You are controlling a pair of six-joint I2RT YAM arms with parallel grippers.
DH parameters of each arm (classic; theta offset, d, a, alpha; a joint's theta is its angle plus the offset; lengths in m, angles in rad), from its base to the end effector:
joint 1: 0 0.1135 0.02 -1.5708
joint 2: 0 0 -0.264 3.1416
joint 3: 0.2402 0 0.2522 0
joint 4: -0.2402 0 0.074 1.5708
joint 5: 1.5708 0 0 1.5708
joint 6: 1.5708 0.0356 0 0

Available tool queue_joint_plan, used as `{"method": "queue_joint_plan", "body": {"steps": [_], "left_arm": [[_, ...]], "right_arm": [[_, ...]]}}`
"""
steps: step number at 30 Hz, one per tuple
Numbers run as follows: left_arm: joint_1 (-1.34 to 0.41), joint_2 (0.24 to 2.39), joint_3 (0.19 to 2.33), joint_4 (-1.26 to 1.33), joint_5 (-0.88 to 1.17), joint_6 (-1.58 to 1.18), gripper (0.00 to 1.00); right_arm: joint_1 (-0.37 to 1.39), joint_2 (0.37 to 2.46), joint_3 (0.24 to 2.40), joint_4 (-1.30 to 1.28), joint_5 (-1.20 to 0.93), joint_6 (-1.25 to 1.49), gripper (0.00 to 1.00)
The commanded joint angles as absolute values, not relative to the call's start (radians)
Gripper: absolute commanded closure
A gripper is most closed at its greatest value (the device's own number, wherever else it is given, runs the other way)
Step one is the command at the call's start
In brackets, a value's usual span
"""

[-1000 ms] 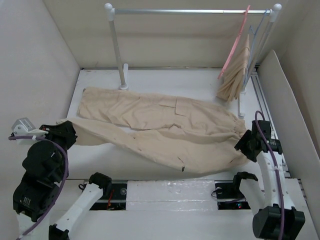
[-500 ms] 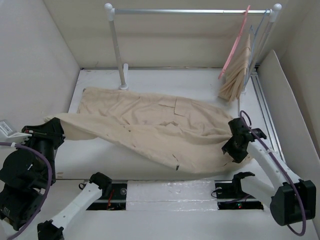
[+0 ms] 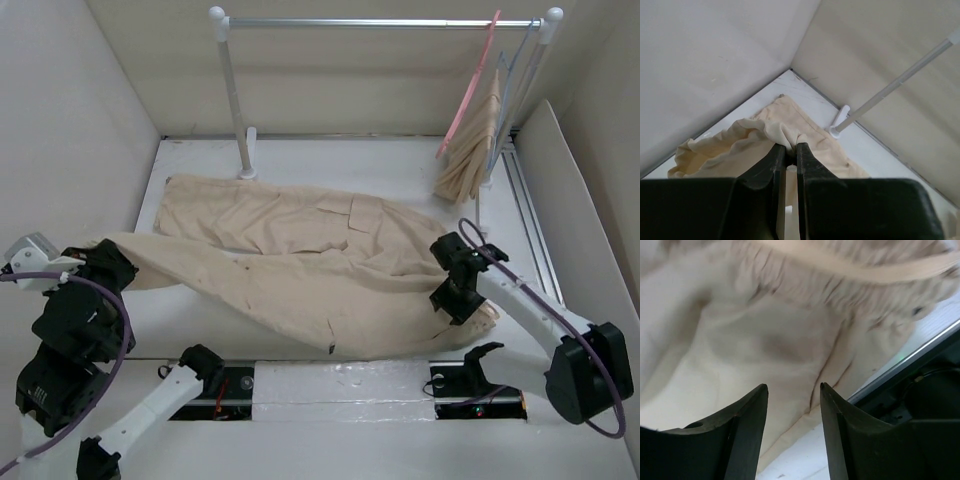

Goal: Place the trousers on the hanger
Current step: Fold the trousers at the center of the board.

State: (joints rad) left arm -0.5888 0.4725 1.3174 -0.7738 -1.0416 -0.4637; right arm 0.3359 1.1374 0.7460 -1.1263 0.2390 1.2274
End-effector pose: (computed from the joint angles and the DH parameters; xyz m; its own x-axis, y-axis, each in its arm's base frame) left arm 0.0124 0.0287 0.4632 0.2477 -0.4369 -0.8647 -0.3632 0.7855 -0.5010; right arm 0.1578 0.0462 0.2067 -0.6078 0.7568 -0.2405 0.7839 0.6202 -0.0296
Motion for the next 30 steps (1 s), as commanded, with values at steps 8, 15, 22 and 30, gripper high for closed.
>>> {"method": "queue_joint_plan", "body": {"steps": [8,15,22,30], "left_arm": [[-0.606,0.431,1.324,-0.819,-0.922,-0.528,1.0],[-0.615,0.4,1.35,-0.899,-0.894,-0.569,1.0],[-0.635,0.411,1.368,-0.954,-0.879,-0.584,1.0],[-0.635,0.413,1.322,-0.94,-0.854,-0.598,1.0]], "right_arm": [[0.364,1.178,0.923,-0.875,0.526,0.896,0.63],[-0.096,1.212,0.903,-0.427,0.185,0.303,0.32],[-0.225,1.505,1.029,-0.518,0.092,0.121,0.22],[-0.189,1.467,0.871,-0.402,0.017,0.225,0.27]]}}
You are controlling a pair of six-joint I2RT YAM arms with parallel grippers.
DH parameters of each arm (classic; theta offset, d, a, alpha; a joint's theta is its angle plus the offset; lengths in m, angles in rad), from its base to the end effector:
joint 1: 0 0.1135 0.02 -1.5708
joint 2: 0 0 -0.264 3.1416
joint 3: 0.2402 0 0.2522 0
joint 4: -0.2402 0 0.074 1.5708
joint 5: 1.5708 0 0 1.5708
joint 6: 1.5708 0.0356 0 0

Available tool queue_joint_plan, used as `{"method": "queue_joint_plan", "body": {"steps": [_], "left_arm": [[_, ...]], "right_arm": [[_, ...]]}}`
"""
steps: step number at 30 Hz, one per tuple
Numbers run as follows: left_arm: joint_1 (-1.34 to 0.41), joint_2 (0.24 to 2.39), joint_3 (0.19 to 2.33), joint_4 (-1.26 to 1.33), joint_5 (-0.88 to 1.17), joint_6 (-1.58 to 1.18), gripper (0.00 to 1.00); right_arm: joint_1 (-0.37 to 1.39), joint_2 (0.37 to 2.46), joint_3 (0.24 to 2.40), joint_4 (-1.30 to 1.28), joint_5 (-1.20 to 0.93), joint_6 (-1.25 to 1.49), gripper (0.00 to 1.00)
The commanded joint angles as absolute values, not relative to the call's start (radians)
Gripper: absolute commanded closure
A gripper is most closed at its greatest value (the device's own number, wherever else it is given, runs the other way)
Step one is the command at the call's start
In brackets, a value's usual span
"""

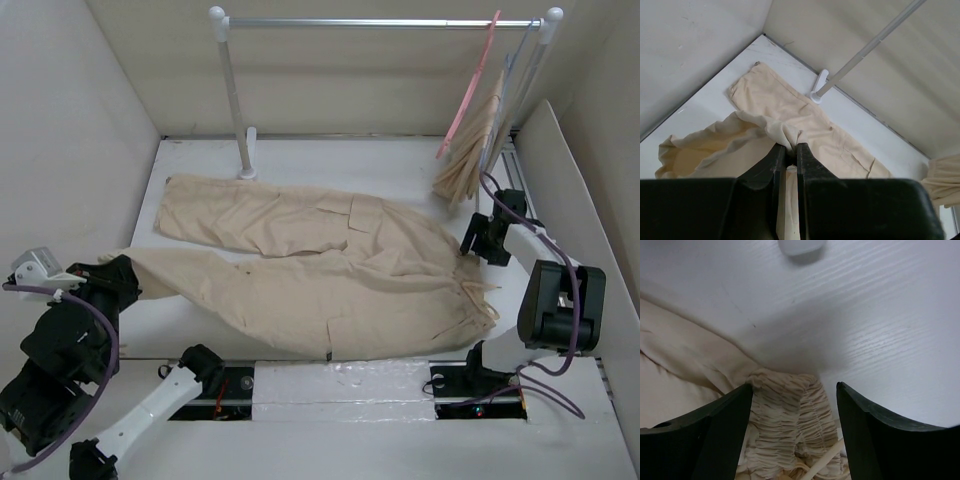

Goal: Place the trousers on the hanger
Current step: Fold the trousers at the center of the board.

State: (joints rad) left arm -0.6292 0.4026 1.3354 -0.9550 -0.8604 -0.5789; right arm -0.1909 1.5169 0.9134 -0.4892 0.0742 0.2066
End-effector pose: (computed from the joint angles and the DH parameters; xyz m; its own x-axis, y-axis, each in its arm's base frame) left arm -0.0068 0.0383 0.4473 0.1103 -0.5215 -0.8461 -0.2015 0.8219 -0.5329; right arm 0.2861 -0.0580 0.1903 -0.8075 0.3644 -0.4638 0.3968 0.9174 0.0300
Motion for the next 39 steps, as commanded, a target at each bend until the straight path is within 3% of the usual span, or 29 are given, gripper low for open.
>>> {"method": "queue_joint_plan", "body": {"steps": [1,5,7,8,11,19,22,23,24,26,30,34,39], "left_arm": [[-0.635,0.41,1.316,-0.937,-0.856,-0.598,1.0],[-0.635,0.405,1.307,-0.956,-0.871,-0.604,1.0],[-0.635,0.405,1.307,-0.971,-0.885,-0.617,1.0],[-0.635,0.406,1.307,-0.989,-0.89,-0.62,1.0],[-0.635,0.402,1.307,-1.017,-0.92,-0.629,1.0],[-0.635,0.416,1.379,-1.115,-1.011,-0.647,1.0],[-0.635,0.417,1.423,-1.135,-1.008,-0.637,1.0],[-0.635,0.42,1.433,-1.137,-0.993,-0.632,1.0],[-0.635,0.42,1.454,-1.135,-0.985,-0.629,1.0],[-0.635,0.429,1.466,-1.135,-0.967,-0.635,1.0],[-0.635,0.437,1.444,-1.12,-0.927,-0.666,1.0],[-0.635,0.407,1.398,-1.054,-0.897,-0.647,1.0],[-0.635,0.382,1.402,-1.048,-0.871,-0.644,1.0]], "right_arm": [[-0.189,1.463,0.859,-0.396,0.015,0.233,0.28],[-0.189,1.489,0.828,-0.388,0.011,0.233,0.37],[-0.189,1.506,0.822,-0.37,0.008,0.232,0.47],[-0.189,1.509,0.821,-0.362,-0.029,0.238,0.69],[-0.189,1.513,0.863,-0.324,-0.034,0.236,0.99],[-0.209,1.612,1.123,-0.302,-0.043,0.135,1.0],[-0.25,1.684,1.259,-0.351,-0.043,0.091,0.67],[-0.25,1.706,1.282,-0.374,-0.04,0.075,0.37],[-0.259,1.703,1.304,-0.379,-0.043,0.071,0.22],[-0.259,1.648,1.286,-0.4,-0.069,0.078,0.06],[-0.268,1.394,1.099,-0.458,-0.035,0.184,0.04],[-0.282,1.045,0.737,-0.528,0.03,0.348,0.1],[-0.365,0.752,0.557,-0.623,0.02,0.419,0.15]]}}
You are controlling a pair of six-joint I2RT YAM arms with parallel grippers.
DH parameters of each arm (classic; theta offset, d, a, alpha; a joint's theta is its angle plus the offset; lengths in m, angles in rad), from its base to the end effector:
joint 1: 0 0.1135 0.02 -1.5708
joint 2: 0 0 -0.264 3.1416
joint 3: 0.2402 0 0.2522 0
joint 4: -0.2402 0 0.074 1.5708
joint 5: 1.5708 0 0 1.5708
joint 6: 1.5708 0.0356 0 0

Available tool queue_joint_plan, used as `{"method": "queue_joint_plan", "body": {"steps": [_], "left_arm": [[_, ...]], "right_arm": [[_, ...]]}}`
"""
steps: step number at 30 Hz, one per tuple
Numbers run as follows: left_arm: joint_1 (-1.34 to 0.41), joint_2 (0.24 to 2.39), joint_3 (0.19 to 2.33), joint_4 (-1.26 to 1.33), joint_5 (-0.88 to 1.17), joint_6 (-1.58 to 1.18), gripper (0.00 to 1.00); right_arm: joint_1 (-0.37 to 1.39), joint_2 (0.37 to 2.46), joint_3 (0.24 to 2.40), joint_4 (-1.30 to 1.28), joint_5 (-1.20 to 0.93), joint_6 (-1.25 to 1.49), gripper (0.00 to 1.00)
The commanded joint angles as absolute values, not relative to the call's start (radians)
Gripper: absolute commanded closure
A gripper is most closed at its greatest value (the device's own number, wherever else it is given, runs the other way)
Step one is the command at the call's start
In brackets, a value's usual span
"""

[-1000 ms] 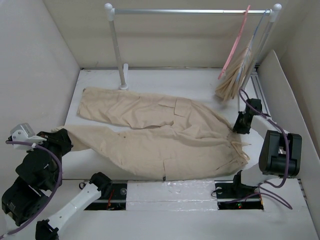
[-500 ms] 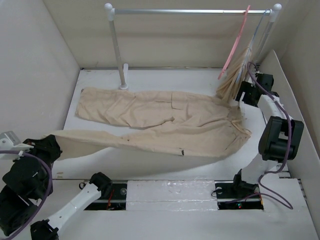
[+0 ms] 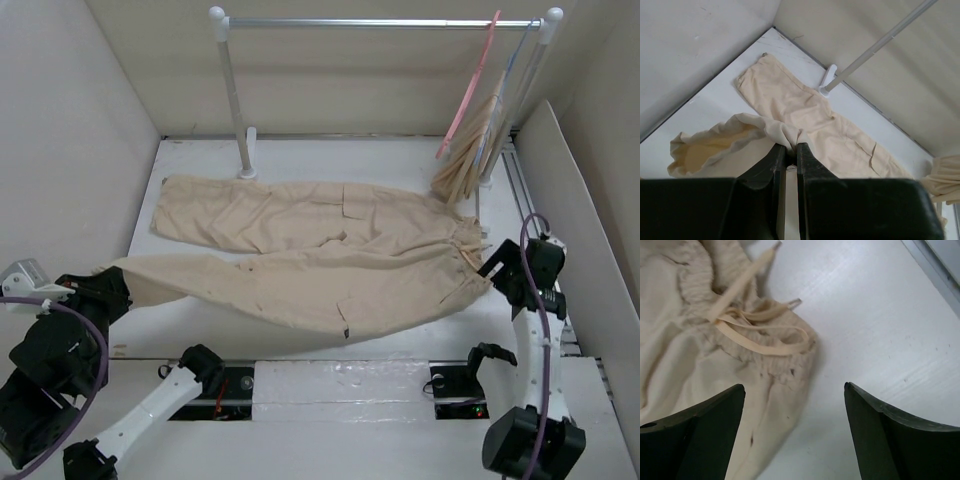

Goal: Place the trousers on the hanger
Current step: Fold the trousers at the center of the board.

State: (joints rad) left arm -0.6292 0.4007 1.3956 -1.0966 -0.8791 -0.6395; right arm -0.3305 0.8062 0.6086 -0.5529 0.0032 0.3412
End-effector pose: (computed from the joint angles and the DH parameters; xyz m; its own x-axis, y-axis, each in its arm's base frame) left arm -0.0193 0.0479 0.4448 0.0798 -0.5289 -0.8449 -0.2448 0.8113 -0.5310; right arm 0.1602 -0.0551 0.2400 -0.4986 0.5248 -0.6899 0.5238 0.8166 0.2427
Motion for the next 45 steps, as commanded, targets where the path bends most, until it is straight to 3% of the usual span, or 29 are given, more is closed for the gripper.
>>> {"method": "queue_joint_plan", "body": {"steps": [1,10,13,14,16,17,18,24,32,36,45], "left_arm": [[-0.635,0.38,1.405,-1.054,-0.871,-0.644,1.0],[-0.635,0.359,1.411,-1.088,-0.864,-0.64,1.0],[-0.635,0.354,1.416,-1.088,-0.868,-0.632,1.0],[-0.635,0.354,1.419,-1.091,-0.876,-0.629,1.0],[-0.635,0.356,1.433,-1.094,-0.89,-0.627,1.0],[-0.635,0.357,1.44,-1.098,-0.909,-0.623,1.0],[-0.635,0.363,1.465,-1.109,-0.939,-0.623,1.0],[-0.635,0.382,1.578,-1.137,-1.037,-0.62,1.0],[-0.635,0.4,1.609,-1.134,-1.095,-0.614,1.0],[-0.635,0.4,1.463,-1.06,-1.115,-0.608,1.0],[-0.635,0.498,1.092,-0.635,-1.104,-0.525,1.0]], "right_arm": [[-0.365,0.741,0.549,-0.643,0.015,0.401,0.15],[-0.374,0.882,0.414,-0.47,-0.11,0.385,0.24],[-0.374,0.9,0.402,-0.446,-0.11,0.393,0.42],[-0.374,0.903,0.405,-0.454,-0.109,0.393,0.63],[-0.374,0.894,0.426,-0.483,-0.088,0.388,0.81],[-0.374,0.879,0.445,-0.544,-0.057,0.37,0.97],[-0.374,0.826,0.5,-0.633,-0.013,0.344,1.0],[-0.399,0.654,0.756,-0.923,0.095,0.193,1.0],[-0.399,0.719,0.92,-1.137,0.06,0.019,1.0],[-0.377,0.758,0.957,-1.14,0.04,-0.029,1.0],[-0.377,0.899,0.902,-0.911,0.025,-0.003,1.0]]}}
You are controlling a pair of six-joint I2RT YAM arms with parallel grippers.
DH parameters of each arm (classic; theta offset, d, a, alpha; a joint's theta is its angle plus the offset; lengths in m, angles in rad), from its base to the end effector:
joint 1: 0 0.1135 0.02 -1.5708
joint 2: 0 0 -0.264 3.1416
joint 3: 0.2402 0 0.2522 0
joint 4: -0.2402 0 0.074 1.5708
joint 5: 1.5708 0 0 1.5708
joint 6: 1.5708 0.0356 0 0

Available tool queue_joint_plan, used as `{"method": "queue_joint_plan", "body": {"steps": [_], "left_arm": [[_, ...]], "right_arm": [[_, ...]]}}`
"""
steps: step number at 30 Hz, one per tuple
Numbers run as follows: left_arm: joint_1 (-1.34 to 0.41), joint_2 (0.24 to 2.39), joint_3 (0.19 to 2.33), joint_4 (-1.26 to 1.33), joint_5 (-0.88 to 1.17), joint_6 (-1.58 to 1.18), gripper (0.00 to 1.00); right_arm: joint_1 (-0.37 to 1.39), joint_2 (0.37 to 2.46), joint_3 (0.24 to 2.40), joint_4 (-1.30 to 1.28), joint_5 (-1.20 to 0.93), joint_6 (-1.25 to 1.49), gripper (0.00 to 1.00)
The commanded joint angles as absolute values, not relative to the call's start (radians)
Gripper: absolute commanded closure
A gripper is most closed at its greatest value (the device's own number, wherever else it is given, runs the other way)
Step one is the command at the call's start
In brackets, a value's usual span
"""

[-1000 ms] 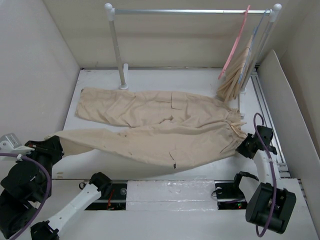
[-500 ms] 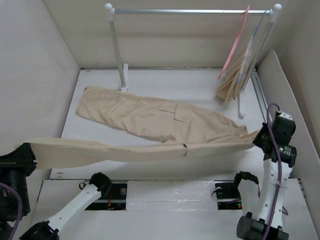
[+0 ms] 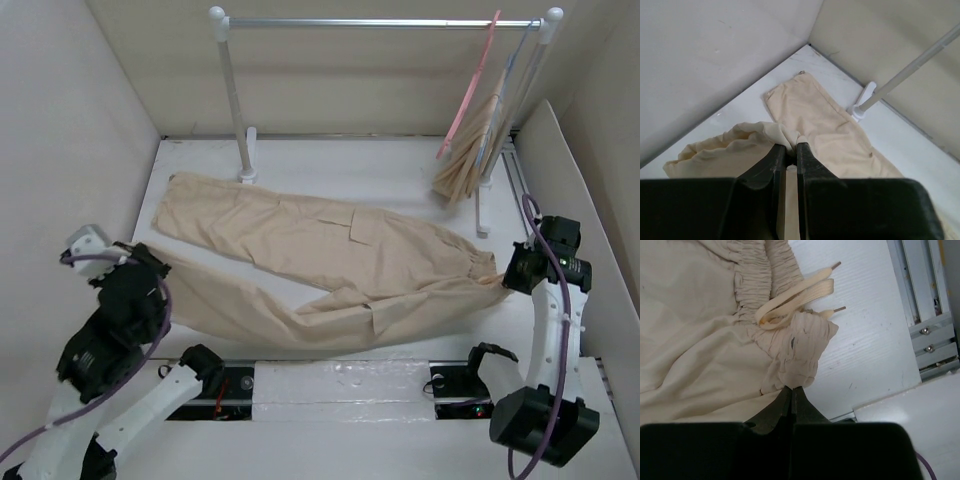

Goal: Place the trousers on the hanger
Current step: Fold the trousers at the center of the board.

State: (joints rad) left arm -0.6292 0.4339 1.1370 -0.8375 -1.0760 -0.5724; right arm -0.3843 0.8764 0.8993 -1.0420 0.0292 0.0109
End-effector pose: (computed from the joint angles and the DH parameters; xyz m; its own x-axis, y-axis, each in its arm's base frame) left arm 0.0335 0.0144 0.4165 0.1395 -0.4197 -0.8969 -0.4165 0.7969 -0.4376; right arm 0.1405 -0.0580 0.2886 -0.7852 0.3293 -0.5244 0.3975 0.9174 -0.0191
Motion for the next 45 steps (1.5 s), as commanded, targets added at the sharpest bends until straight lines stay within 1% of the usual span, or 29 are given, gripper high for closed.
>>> {"method": "queue_joint_plan", "body": {"steps": [1,2,6,9,11,12,13,14,15,17,19,20,21,25,26,27,29,30,33,35,38,39,43,45], "left_arm": [[-0.635,0.549,1.072,-0.588,-1.12,-0.519,1.0],[-0.635,0.575,1.056,-0.563,-1.155,-0.509,1.0],[-0.635,0.69,1.062,-0.447,-1.169,-0.448,1.0],[-0.635,0.773,1.057,-0.324,-1.178,-0.396,1.0],[-0.608,0.866,1.078,-0.29,-1.155,-0.384,1.0],[-0.524,0.896,1.101,-0.269,-1.11,-0.37,1.0],[-0.438,0.969,1.112,-0.261,-1.035,-0.361,1.0],[-0.334,1.007,1.123,-0.273,-0.841,-0.385,1.0],[-0.196,1.041,1.153,-0.294,-0.772,-0.417,1.0],[-0.181,1.124,1.181,-0.33,-0.803,-0.43,1.0],[-0.181,1.191,1.296,-0.363,-0.866,-0.43,1.0],[-0.181,1.219,1.296,-0.371,-0.885,-0.417,1.0],[-0.181,1.245,1.351,-0.368,-0.896,-0.41,1.0],[-0.138,1.415,1.445,-0.351,-0.87,-0.405,1.0],[-0.112,1.445,1.462,-0.345,-0.859,-0.406,1.0],[-0.082,1.545,1.547,-0.369,-0.827,-0.432,1.0],[-0.06,1.587,1.583,-0.382,-0.822,-0.434,1.0],[-0.046,1.665,1.664,-0.42,-0.815,-0.446,1.0],[0.023,1.75,1.742,-0.446,-0.74,-0.477,1.0],[0.047,1.779,1.752,-0.437,-0.716,-0.48,1.0],[0.048,1.857,1.807,-0.43,-0.713,-0.456,1.0],[0.048,1.909,1.842,-0.425,-0.706,-0.448,1.0],[0.057,2.032,1.945,-0.416,-0.701,-0.417,1.0],[0.066,2.093,1.997,-0.397,-0.684,-0.401,1.0]], "right_arm": [[-0.377,0.919,0.905,-0.899,0.023,-0.002,1.0],[-0.377,0.925,0.907,-0.87,0.014,-0.006,1.0],[-0.377,0.985,0.945,-0.804,0.009,-0.032,1.0],[-0.377,1.04,0.991,-0.772,-0.064,-0.046,1.0],[-0.377,1.061,1.008,-0.715,-0.115,-0.045,1.0],[-0.377,1.078,1.008,-0.697,-0.161,-0.043,1.0],[-0.377,1.091,0.997,-0.674,-0.182,-0.041,1.0],[-0.377,1.1,1.0,-0.651,-0.214,-0.041,1.0],[-0.377,1.12,1.009,-0.655,-0.227,-0.041,1.0],[-0.367,1.112,0.987,-0.631,-0.258,-0.025,1.0],[-0.357,1.091,0.963,-0.618,-0.256,-0.009,1.0],[-0.357,1.092,0.962,-0.617,-0.246,-0.009,1.0],[-0.357,1.097,0.965,-0.611,-0.238,-0.008,1.0],[-0.396,1.137,1.002,-0.562,-0.233,-0.003,1.0],[-0.396,1.162,1.005,-0.502,-0.23,0.033,1.0],[-0.396,1.196,1.02,-0.467,-0.215,0.053,1.0],[-0.396,1.238,1.028,-0.436,-0.198,0.058,1.0],[-0.396,1.264,1.043,-0.427,-0.19,0.06,1.0],[-0.414,1.367,1.077,-0.402,-0.179,0.049,1.0],[-0.423,1.413,1.115,-0.371,-0.183,0.043,1.0],[-0.436,1.514,1.166,-0.295,-0.207,0.057,1.0],[-0.436,1.585,1.187,-0.29,-0.216,0.061,1.0],[-0.425,1.762,1.324,-0.278,-0.262,0.066,1.0],[-0.404,1.807,1.377,-0.262,-0.264,0.072,1.0]]}}
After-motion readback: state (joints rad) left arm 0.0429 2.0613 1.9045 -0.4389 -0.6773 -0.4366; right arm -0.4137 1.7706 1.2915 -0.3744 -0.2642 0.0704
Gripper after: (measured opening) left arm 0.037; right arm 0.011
